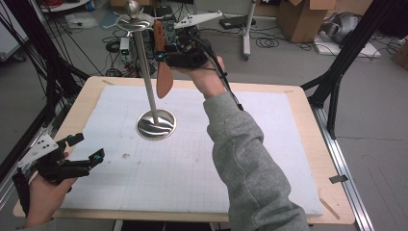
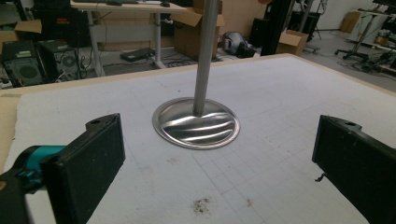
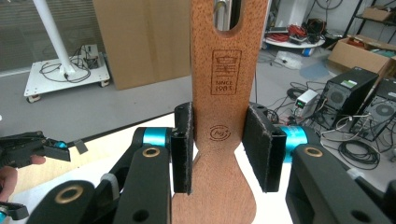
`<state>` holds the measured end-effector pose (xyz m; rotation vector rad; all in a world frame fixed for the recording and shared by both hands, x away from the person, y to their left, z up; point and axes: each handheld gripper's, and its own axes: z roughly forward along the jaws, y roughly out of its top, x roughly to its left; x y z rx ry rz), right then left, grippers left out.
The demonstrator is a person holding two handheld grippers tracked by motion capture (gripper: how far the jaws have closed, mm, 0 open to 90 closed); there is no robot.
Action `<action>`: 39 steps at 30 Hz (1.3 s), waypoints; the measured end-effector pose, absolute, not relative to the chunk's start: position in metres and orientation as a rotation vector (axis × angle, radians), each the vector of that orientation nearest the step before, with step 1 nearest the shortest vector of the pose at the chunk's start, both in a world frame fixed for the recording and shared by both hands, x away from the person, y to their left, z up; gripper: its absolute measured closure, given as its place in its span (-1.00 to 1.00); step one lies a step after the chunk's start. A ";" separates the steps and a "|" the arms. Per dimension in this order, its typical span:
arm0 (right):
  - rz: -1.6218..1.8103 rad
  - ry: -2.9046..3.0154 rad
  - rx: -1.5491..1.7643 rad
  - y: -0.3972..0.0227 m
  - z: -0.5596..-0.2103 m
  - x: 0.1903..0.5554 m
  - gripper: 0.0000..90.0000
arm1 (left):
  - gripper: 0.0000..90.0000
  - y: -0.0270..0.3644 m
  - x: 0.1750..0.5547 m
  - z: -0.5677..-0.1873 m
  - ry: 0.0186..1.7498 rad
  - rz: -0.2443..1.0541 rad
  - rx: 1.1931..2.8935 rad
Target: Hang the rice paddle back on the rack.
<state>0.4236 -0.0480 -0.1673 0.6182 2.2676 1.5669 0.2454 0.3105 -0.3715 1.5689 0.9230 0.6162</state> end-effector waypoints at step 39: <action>1.601 2.239 0.640 -0.051 -0.175 0.420 0.09 | -0.94 0.314 0.245 -0.370 0.934 0.618 1.560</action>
